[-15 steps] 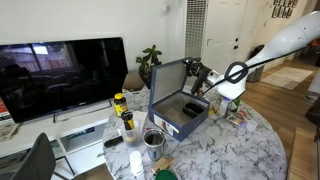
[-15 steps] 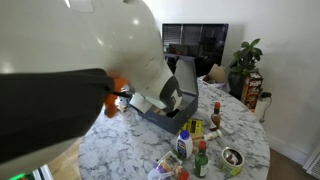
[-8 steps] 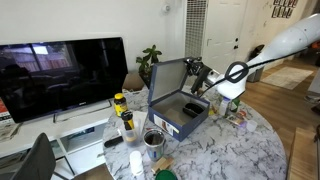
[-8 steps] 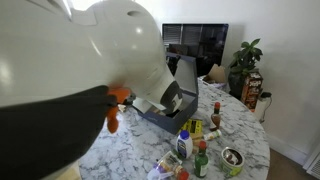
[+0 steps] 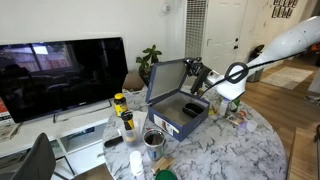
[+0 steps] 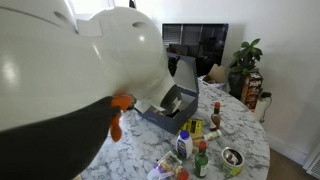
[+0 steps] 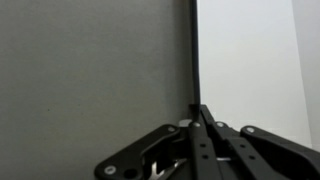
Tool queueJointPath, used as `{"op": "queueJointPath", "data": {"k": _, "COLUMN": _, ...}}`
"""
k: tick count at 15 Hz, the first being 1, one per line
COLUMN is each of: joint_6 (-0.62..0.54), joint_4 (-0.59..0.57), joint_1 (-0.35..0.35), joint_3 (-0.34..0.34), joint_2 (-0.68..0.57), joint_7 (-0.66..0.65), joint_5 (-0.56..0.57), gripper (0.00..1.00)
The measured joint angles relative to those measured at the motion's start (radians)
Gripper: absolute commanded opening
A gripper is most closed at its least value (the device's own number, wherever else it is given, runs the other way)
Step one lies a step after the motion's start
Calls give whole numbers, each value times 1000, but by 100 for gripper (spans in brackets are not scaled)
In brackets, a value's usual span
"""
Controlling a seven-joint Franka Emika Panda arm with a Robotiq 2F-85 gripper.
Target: Put the lid on the blue box
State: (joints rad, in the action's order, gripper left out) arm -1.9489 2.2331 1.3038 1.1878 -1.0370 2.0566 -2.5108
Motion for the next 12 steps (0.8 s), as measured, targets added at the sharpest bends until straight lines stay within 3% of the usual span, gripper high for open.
{"op": "queueJointPath", "data": {"k": 7, "joint_6": -114, "joint_4": 0, "joint_1": 23, "joint_3": 28, "joint_2": 2, "joint_7": 36, "joint_5": 5, "gripper": 1}}
{"op": "queueJointPath", "data": {"k": 12, "joint_6": -260, "joint_4": 8, "joint_1": 92, "joint_3": 76, "joint_2": 7, "joint_7": 61, "joint_5": 5, "gripper": 1}}
